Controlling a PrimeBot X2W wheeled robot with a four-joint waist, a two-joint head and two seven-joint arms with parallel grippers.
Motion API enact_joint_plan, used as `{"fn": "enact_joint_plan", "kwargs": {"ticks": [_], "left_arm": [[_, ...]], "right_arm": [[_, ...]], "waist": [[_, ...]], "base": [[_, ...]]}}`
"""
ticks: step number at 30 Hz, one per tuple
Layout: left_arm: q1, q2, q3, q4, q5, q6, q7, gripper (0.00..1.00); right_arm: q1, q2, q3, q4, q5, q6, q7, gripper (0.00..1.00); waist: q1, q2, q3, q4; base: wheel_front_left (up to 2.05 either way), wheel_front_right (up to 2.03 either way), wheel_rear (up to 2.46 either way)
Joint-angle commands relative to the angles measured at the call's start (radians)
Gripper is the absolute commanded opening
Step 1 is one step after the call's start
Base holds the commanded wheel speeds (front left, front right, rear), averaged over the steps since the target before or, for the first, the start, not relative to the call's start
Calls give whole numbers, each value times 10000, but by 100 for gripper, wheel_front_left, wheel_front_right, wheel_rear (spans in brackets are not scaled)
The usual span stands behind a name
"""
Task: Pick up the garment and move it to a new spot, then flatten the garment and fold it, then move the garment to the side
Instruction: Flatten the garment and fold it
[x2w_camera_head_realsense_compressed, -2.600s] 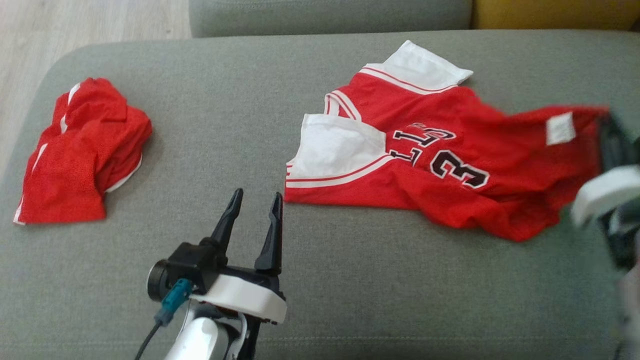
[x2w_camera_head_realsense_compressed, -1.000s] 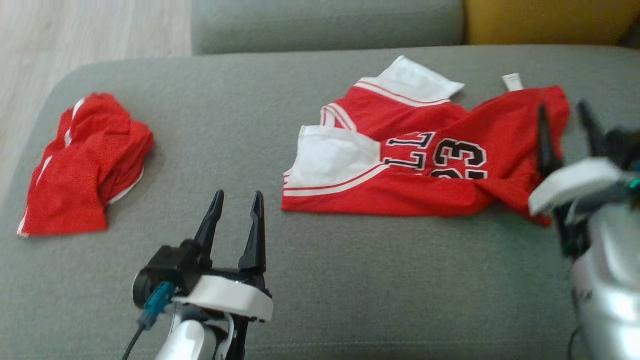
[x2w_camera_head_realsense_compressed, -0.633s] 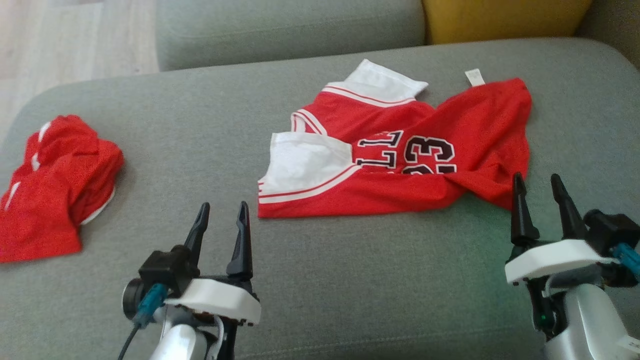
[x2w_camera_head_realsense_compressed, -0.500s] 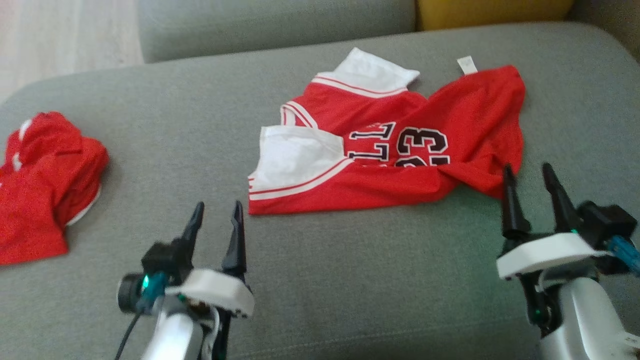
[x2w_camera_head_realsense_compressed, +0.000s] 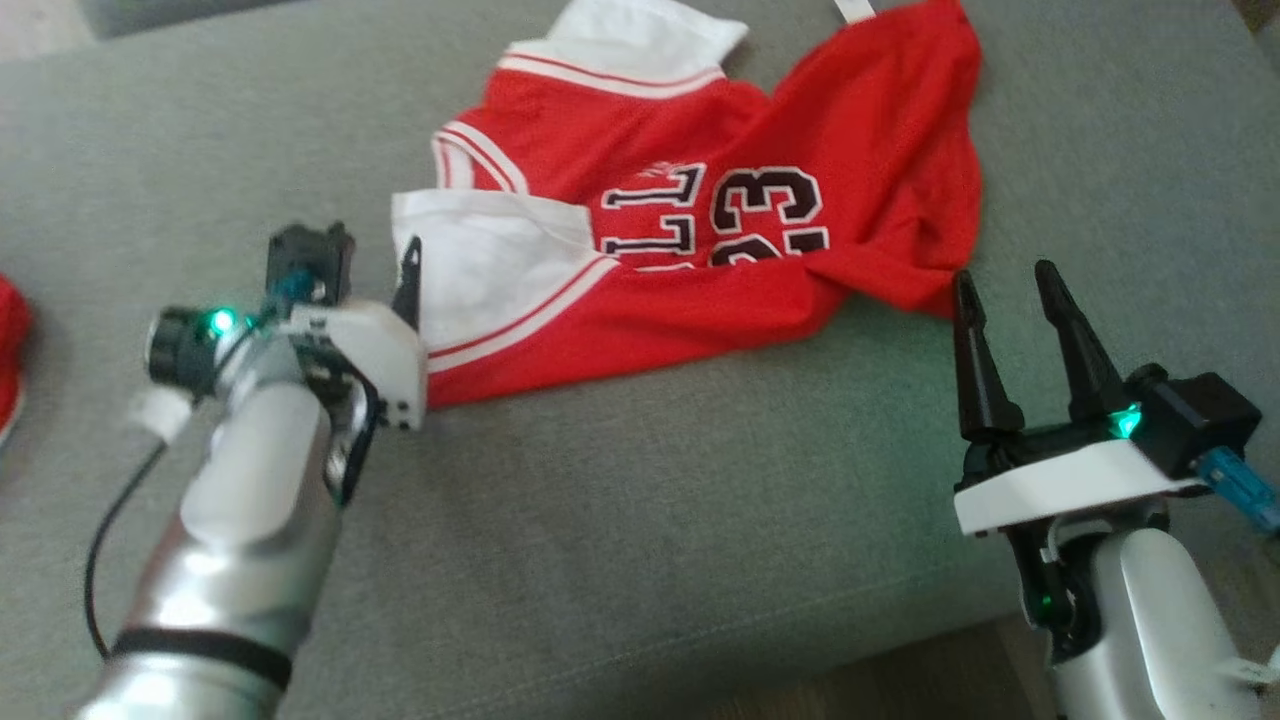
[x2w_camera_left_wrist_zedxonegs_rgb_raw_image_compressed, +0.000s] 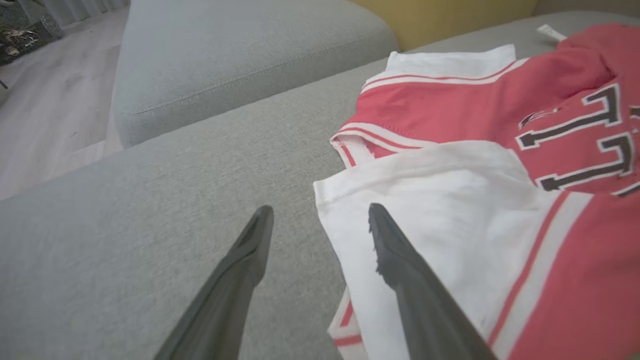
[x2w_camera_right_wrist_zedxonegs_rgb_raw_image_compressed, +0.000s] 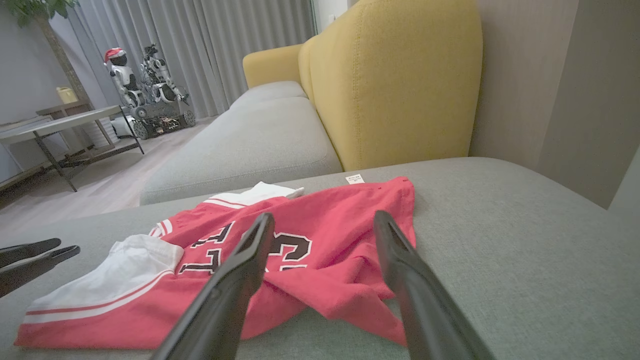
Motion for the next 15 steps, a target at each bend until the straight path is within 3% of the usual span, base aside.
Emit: {"fn": "enact_joint_plan", "kwargs": {"ticks": [1,15], "left_arm": [[-628,356,174,-24,141,-69,74,100],[-2658,707,-290,2652,441,-547,117,100]], "right_arm": [[-210,-16,288,-424,-42,-7,-21,100],[-346,-15,410,-514,138,-7,-237,100]], "waist": [[0,0,388,-338],[0,0,898,-714]], "base": [[0,0,0],[0,0,0]]}}
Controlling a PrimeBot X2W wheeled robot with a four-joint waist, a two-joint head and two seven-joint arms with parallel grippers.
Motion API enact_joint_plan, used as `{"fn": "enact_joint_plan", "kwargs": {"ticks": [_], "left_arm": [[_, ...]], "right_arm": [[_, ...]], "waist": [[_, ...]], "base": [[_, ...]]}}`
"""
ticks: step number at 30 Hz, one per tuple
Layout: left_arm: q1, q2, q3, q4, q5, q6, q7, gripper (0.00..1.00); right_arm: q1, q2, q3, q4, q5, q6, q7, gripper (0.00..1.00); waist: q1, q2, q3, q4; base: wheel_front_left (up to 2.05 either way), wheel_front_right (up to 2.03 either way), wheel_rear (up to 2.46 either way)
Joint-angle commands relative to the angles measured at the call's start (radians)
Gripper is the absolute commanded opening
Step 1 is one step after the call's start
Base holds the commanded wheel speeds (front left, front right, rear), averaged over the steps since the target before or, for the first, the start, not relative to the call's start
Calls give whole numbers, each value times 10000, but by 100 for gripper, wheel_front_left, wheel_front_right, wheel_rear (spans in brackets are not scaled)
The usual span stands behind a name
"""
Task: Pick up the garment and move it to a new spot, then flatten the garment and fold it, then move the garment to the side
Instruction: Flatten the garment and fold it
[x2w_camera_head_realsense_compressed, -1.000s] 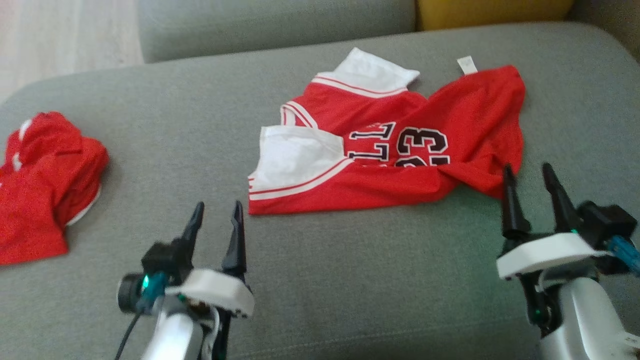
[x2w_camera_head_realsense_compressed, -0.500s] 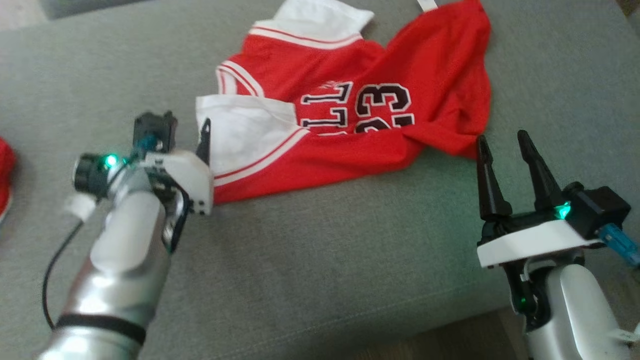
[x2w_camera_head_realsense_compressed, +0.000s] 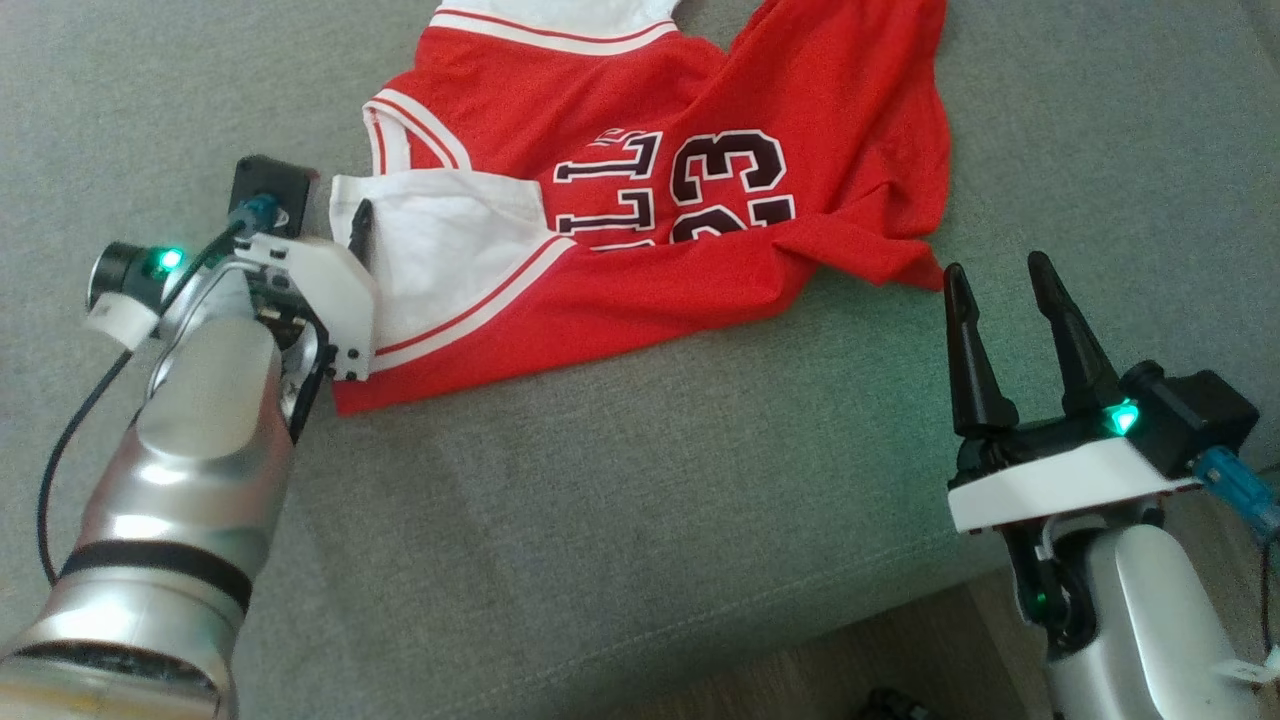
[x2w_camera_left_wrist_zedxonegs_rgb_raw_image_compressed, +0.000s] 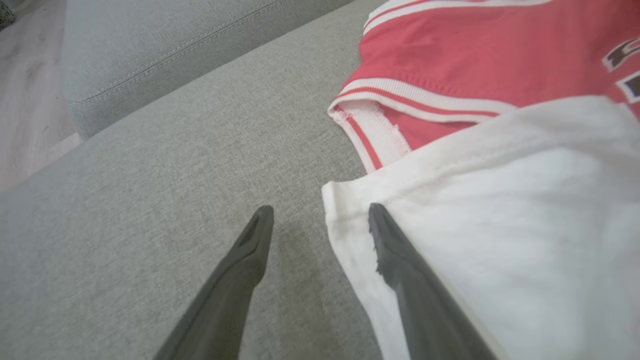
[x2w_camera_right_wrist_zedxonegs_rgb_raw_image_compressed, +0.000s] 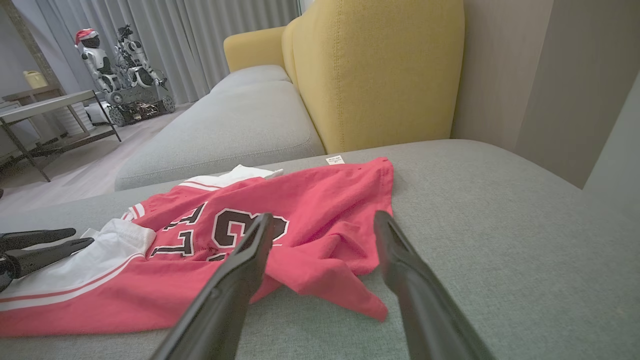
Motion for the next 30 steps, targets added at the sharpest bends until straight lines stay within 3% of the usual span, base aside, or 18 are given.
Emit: {"fn": "enact_joint_plan", "kwargs": {"ticks": [1,3,4,5,6,11,16,20,30], "left_arm": [[-512,350,182,-79,12,-75,-69,100],[-631,319,110,197,-2,-212,-33,100],[-675,300,82,324,-19,-278,-30,79],[-708,272,67,449,-50,-338,-27,20],[-738,243,40,565,-70,-399,-31,0],[-868,90,14,927,-253,-588,-315,0],[-871,26,356,678,-605,-132,-1502,0],[-667,-13,439,83,-678,37,-1747,0],[1964,183,622,-4834,-586,333,-1799,0]], "right_arm": [[-291,-17,187,-347,102,-7,-94,100],[-300,-17,170,-322,108,-7,-117,100],[-306,-17,157,-307,101,-7,-128,100],[-313,-17,143,-294,84,-7,-139,100],[-318,-17,126,-283,74,-7,-149,100],[-349,-17,-34,-221,27,-7,-175,100],[-331,-17,-662,228,24,-7,-83,100],[-307,-17,-1064,606,4,-7,104,100],[-507,-16,-1949,2011,650,-7,613,100]], "waist": [[0,0,14,-14],[0,0,37,-33],[0,0,43,-41],[0,0,47,-45],[0,0,53,-45],[0,0,67,12],[0,0,-157,298],[0,0,-349,573],[0,0,-976,1717]], "base": [[0,0,0],[0,0,0],[0,0,0],[0,0,0],[0,0,0],[0,0,0],[0,0,0],[0,0,0],[0,0,0]]}}
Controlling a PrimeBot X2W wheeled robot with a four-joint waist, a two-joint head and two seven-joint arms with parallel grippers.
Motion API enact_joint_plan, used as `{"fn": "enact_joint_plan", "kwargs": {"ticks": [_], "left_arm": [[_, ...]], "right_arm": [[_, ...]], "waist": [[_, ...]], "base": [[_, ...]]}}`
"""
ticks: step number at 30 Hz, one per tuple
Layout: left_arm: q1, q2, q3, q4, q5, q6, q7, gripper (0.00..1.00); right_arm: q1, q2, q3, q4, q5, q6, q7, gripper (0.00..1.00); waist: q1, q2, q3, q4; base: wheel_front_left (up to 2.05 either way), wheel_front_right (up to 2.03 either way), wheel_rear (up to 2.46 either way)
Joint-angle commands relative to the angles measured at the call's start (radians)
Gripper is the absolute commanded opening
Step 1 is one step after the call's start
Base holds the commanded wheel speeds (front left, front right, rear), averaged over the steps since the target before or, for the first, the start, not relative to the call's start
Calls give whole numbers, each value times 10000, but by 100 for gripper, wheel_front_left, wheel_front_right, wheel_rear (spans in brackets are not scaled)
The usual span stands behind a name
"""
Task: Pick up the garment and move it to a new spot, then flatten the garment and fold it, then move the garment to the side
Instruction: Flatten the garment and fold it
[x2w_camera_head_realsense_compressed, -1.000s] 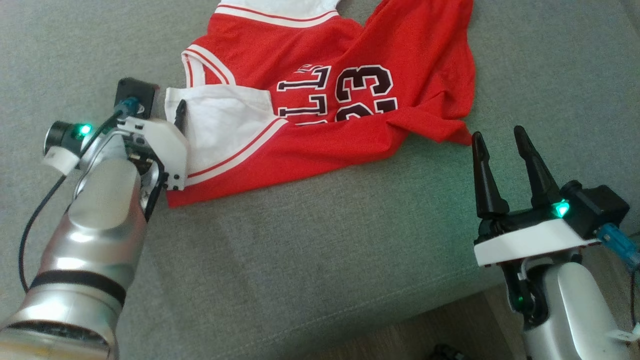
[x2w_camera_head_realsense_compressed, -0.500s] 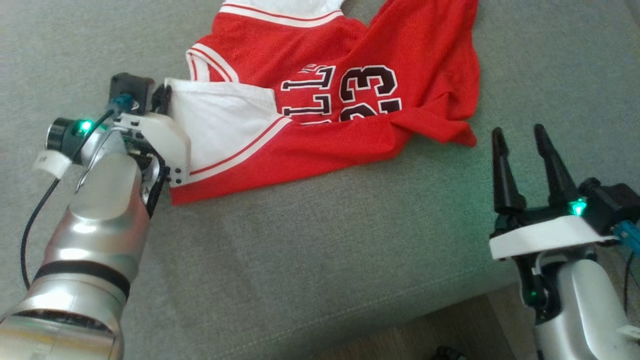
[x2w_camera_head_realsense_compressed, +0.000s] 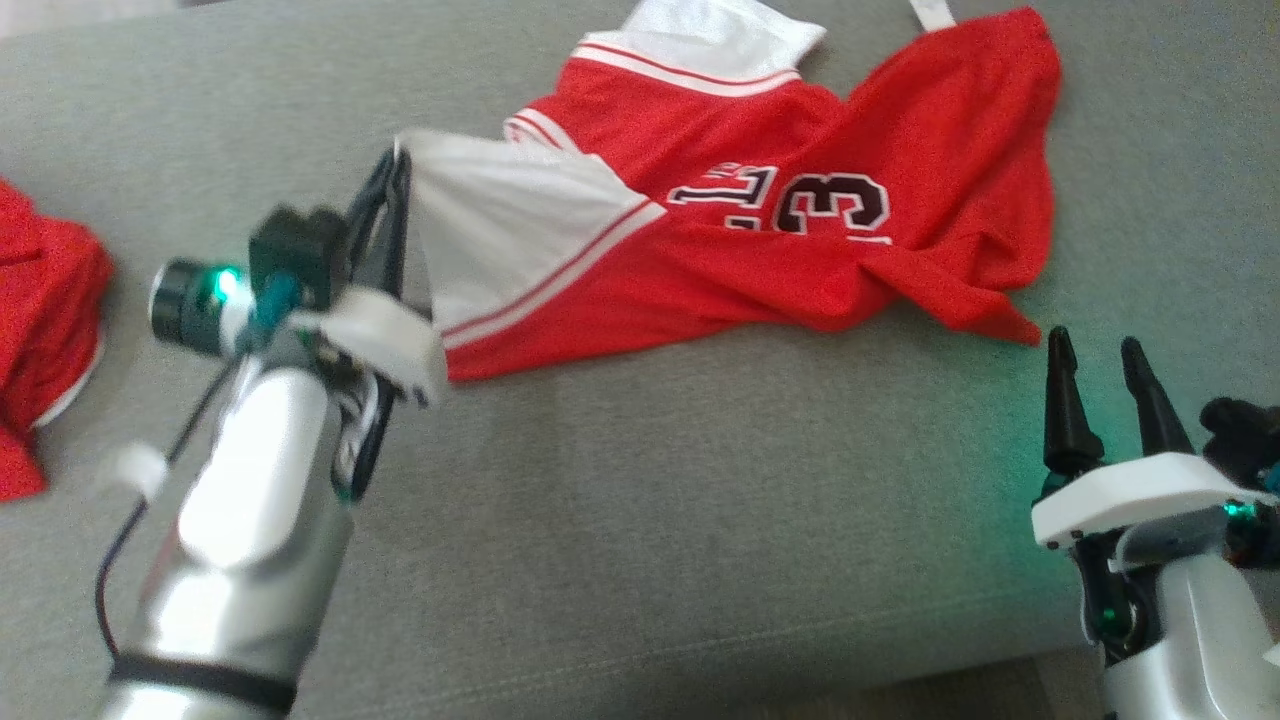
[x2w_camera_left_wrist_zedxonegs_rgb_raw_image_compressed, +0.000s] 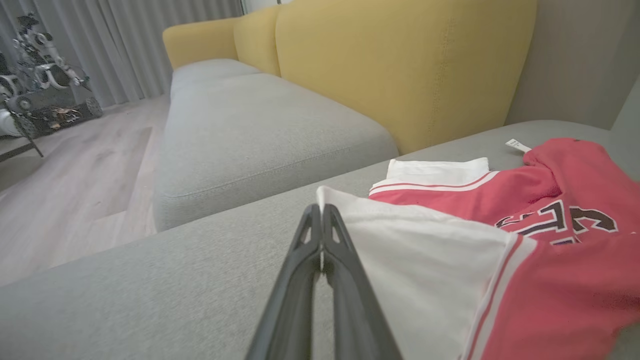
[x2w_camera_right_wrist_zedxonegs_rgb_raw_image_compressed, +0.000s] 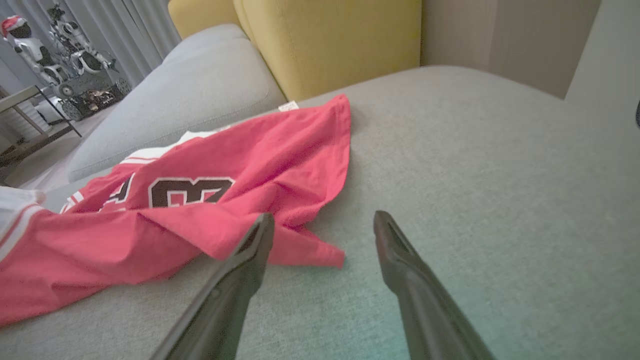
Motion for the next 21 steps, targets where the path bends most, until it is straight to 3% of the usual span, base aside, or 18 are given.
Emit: {"fn": "enact_joint_plan", "kwargs": {"ticks": [1,10,21], "left_arm": [[116,400,391,-828,101,120,-77,0],[2148,654,485,-3426,231,479,-79,0],[2766,717,675,-4089,307,749,-79,0]], "right_arm": [[-390,-38,122,-119,70,-7,28,100],[-577,-37,-375,1064,141,-7,58,100],[-1134,-37,-857,2029,443,-7,-119,100]], "waist": [[0,0,-251,342],[0,0,-559,1012],[0,0,-437,1294]], "base": [[0,0,0],[0,0,0],[0,0,0]]}}
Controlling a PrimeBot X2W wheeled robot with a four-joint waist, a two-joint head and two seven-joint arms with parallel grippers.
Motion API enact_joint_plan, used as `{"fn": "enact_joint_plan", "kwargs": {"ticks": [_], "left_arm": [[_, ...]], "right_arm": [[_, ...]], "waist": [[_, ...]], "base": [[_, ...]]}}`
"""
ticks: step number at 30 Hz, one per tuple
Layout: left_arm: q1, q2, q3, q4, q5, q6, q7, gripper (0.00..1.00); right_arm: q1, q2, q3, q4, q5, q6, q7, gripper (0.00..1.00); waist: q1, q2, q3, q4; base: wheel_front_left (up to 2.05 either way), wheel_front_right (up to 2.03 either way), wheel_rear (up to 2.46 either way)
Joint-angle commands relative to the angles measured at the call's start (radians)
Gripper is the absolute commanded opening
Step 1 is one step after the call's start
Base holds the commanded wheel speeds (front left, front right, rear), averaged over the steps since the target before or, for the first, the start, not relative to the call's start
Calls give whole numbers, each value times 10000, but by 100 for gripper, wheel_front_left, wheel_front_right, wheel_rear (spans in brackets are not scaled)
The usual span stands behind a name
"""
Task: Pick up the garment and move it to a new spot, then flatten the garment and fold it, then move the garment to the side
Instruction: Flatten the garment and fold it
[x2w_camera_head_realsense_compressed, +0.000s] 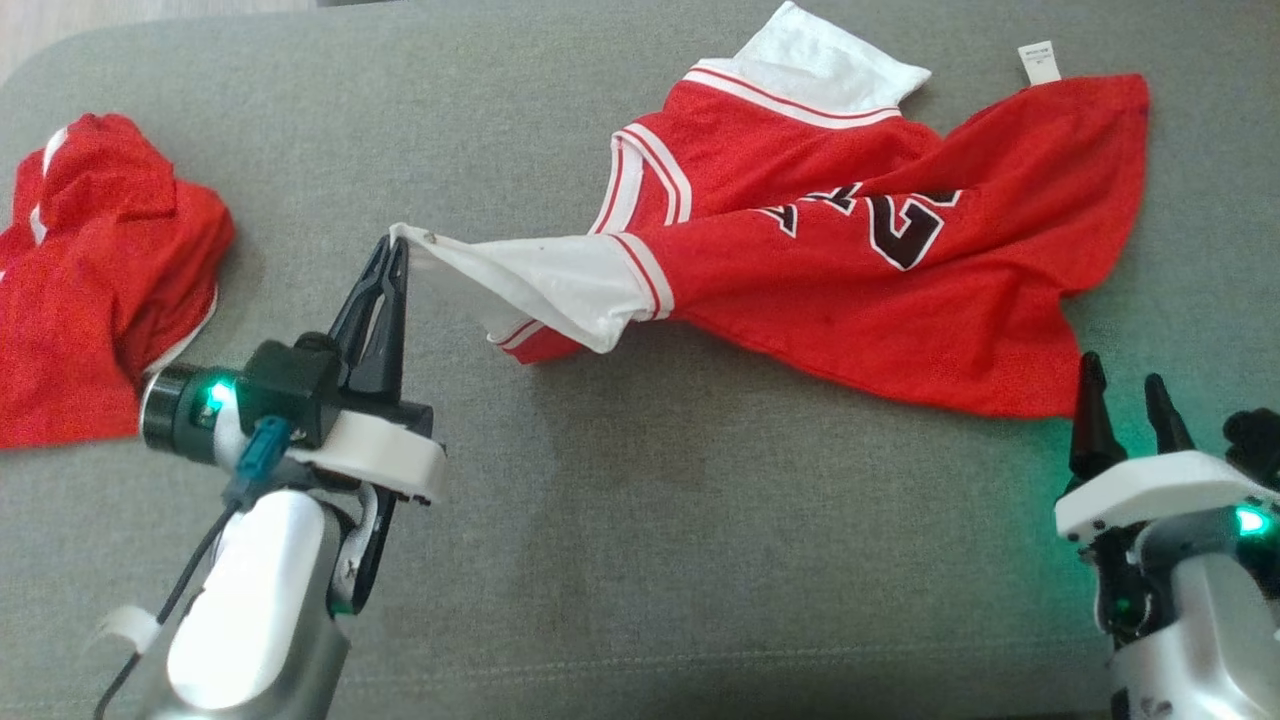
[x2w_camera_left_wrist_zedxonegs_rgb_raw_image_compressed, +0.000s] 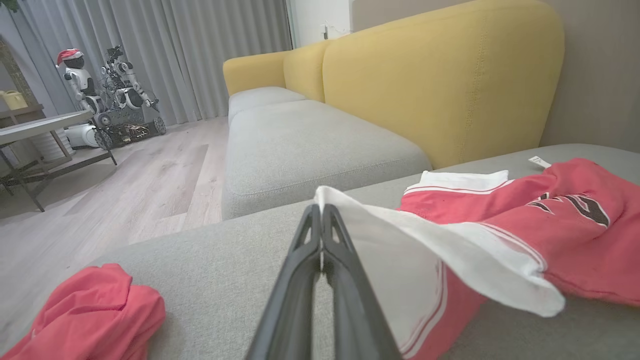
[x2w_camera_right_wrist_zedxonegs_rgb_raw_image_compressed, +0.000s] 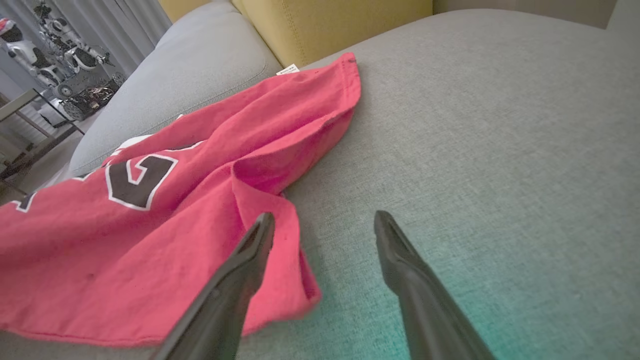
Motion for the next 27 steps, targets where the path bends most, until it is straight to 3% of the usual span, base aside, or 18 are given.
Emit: {"fn": "enact_joint_plan", "kwargs": {"ticks": [1,19,20,21,27], "left_arm": [[-220,276,360,-356,71,42,-77,0],[-293,9,264,-232,107,-2,-78,0],[-297,-1,264,-224,108,-5,-78,0],[-299,-10,265,-213,108,-7,-78,0],[-195,-55,315,-180,120,49,-78,0]], "right_arm": [[-400,-49,152,-140,162,-7,-138,100],[-866,-49,1027,1695,1098,-7,-12,100],[-893,-49,1111,1752,1134,-7,8,43],[-919,-49,1228,1778,1200,-7,29,0],[-882,-49,1651,1229,615,-7,-9,0]], "waist": [[0,0,58,10],[0,0,-1,-28],[0,0,-16,-32],[0,0,-33,-38],[0,0,-269,-105]], "base": [[0,0,0],[0,0,0],[0,0,0],[0,0,0],[0,0,0]]}}
